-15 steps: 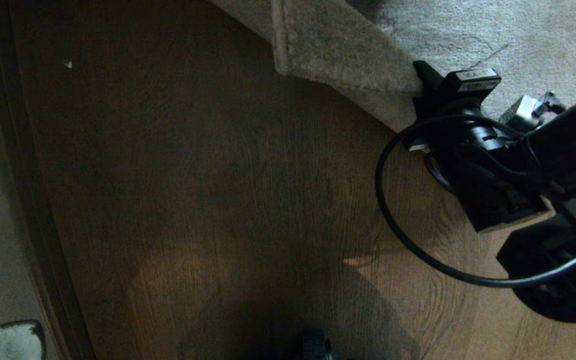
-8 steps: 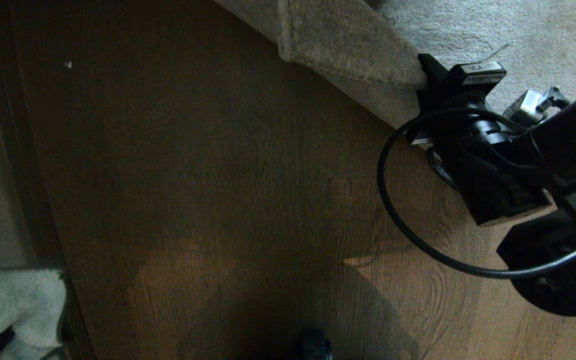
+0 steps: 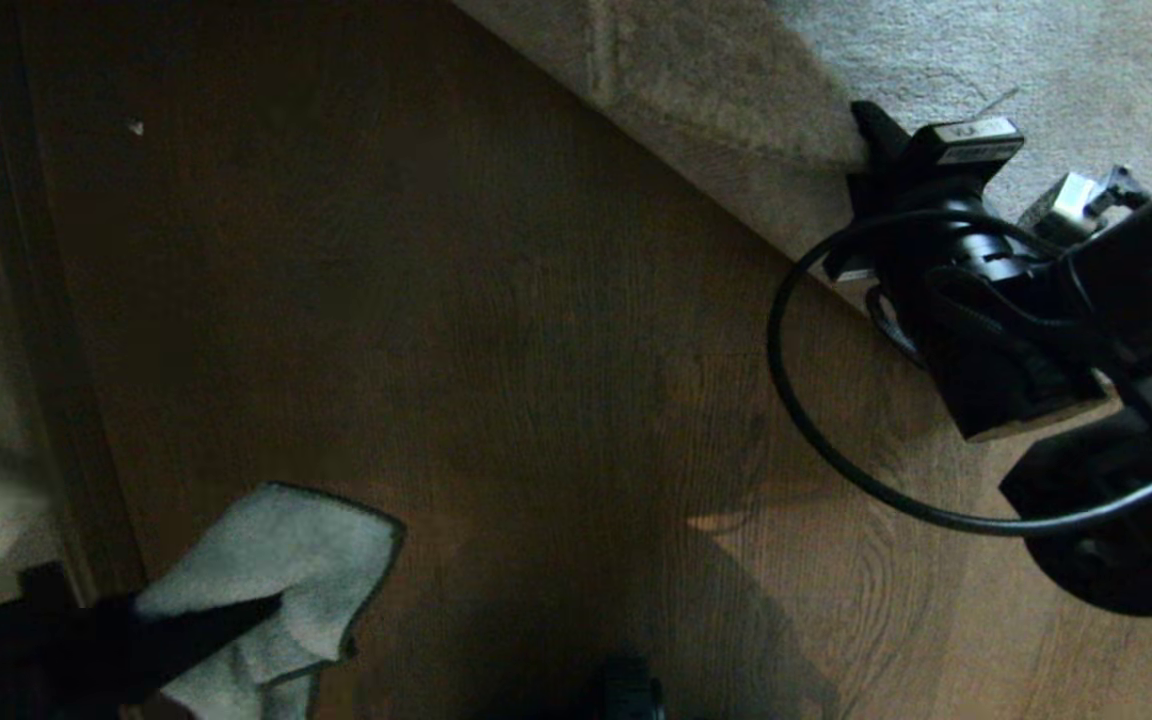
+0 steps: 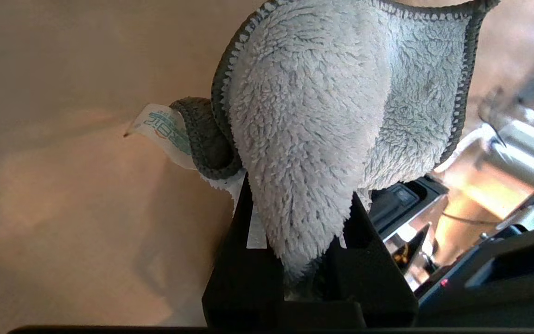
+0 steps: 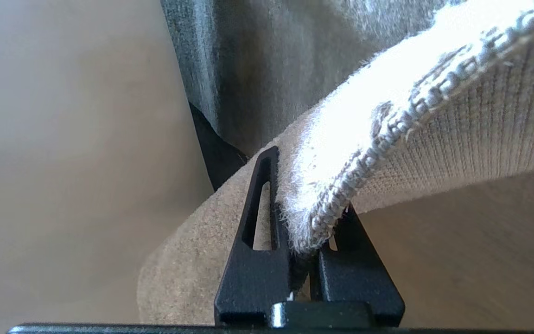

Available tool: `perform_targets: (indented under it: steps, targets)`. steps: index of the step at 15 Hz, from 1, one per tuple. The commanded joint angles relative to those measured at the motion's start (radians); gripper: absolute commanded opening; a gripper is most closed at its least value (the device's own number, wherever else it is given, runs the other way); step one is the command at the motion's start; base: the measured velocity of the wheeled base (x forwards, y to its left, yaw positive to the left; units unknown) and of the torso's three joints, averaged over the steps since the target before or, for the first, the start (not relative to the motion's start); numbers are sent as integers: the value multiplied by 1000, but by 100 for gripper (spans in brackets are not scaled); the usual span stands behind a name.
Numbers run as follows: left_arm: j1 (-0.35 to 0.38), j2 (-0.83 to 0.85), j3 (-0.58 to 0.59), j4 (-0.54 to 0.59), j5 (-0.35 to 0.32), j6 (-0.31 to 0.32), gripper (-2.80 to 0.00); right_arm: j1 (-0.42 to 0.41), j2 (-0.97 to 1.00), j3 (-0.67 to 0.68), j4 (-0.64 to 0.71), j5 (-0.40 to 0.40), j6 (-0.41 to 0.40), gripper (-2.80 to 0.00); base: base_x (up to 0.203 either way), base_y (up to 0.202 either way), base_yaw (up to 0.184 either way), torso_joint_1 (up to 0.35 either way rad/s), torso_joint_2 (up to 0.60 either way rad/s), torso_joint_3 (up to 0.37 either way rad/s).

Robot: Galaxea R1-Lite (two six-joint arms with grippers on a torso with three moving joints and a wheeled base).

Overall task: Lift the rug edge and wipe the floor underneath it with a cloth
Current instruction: Wipe the floor under the carpet with a rag

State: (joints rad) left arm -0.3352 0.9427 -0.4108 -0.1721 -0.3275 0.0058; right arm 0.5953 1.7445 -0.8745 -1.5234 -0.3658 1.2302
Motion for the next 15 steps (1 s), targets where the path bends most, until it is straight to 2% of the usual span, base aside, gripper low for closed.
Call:
perform_targets:
  steps: [1, 4, 8, 10, 11, 15]
  targets:
    - [-85, 283, -13, -151, 14, -2, -280, -17, 4, 0, -46, 4, 6, -280, 0, 0, 0, 0, 0, 0]
    - [-229, 560, -91, -390, 123, -59, -280, -17, 4, 0, -46, 2, 11, -280, 0, 0, 0, 0, 0, 0]
    - [-407, 864, -276, -658, 315, -224, -280, -23, 6, 2, -46, 1, 18, -280, 0, 0, 0, 0, 0, 0]
    - [-452, 956, -382, -722, 383, -285, -280, -23, 16, 2, -47, -2, 18, -280, 0, 0, 0, 0, 0, 0]
    - [-460, 987, -414, -733, 395, -295, -280, -23, 17, 0, -47, -2, 18, -280, 0, 0, 0, 0, 0, 0]
    - [-462, 1099, -528, -782, 405, -281, -280, -25, 18, 1, -47, -1, 18, -280, 0, 0, 0, 0, 0, 0]
